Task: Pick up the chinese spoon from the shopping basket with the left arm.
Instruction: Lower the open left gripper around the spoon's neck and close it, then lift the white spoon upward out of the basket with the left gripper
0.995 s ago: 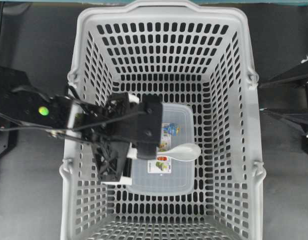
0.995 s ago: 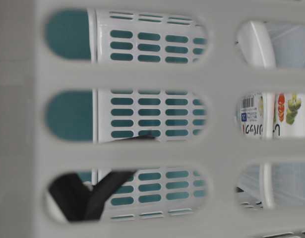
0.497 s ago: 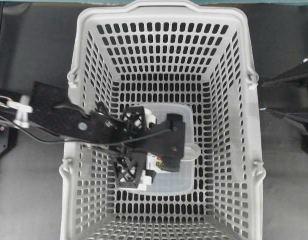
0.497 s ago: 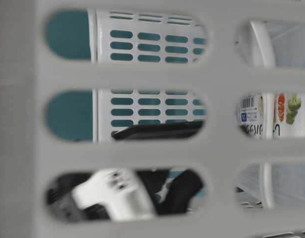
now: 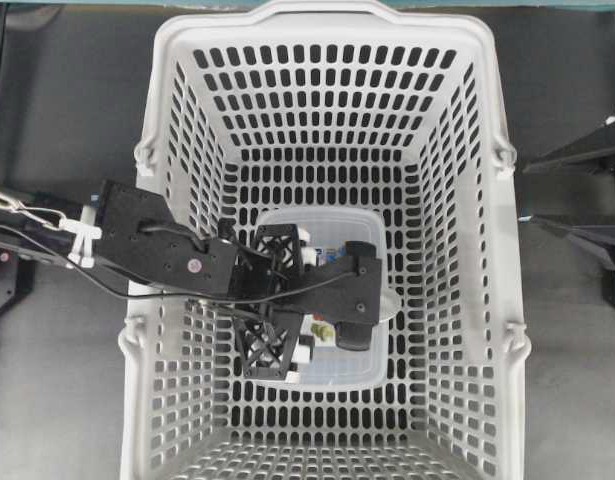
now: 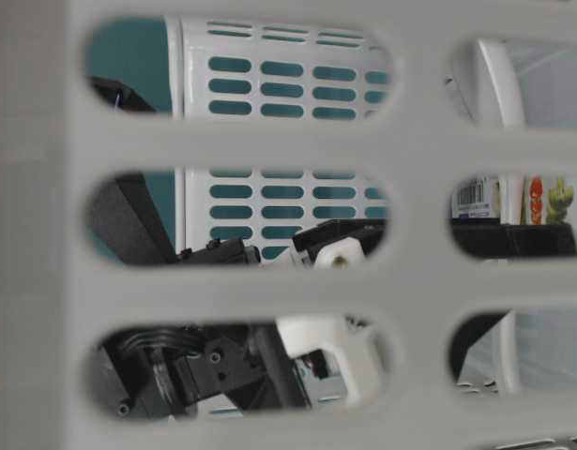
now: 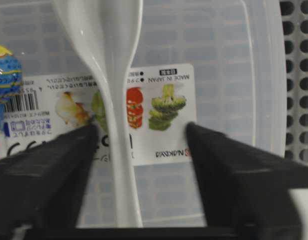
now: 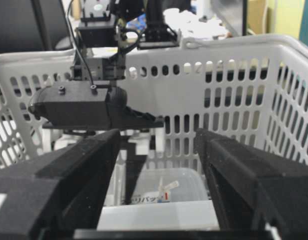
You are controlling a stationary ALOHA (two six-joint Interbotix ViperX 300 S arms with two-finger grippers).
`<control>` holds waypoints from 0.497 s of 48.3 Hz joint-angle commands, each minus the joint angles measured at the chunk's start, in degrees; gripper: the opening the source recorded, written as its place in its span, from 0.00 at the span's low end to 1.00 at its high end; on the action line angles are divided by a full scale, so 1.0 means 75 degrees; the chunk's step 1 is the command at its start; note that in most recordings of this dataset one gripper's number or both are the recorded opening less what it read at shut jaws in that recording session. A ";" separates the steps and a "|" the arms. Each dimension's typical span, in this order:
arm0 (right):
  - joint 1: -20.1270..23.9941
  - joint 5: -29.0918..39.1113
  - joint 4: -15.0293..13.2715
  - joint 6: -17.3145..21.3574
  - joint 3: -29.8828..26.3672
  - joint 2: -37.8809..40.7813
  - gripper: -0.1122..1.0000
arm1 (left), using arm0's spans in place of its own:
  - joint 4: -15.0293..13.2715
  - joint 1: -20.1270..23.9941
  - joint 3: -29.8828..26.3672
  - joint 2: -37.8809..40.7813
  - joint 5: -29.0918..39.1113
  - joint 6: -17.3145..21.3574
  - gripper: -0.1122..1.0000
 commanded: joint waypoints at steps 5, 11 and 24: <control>0.0012 -0.0059 0.0012 0.0012 -0.0070 0.0035 0.64 | 0.0023 0.0000 -0.0035 -0.0094 0.0141 0.0012 0.35; 0.0012 -0.0059 0.0023 0.0012 -0.0059 0.0035 0.64 | 0.0035 0.0012 -0.0164 -0.0305 0.0176 0.0023 0.20; 0.0023 -0.0059 0.0023 0.0012 -0.0047 0.0023 0.64 | 0.0023 -0.0035 -0.1207 -0.0973 0.1113 -0.0012 0.20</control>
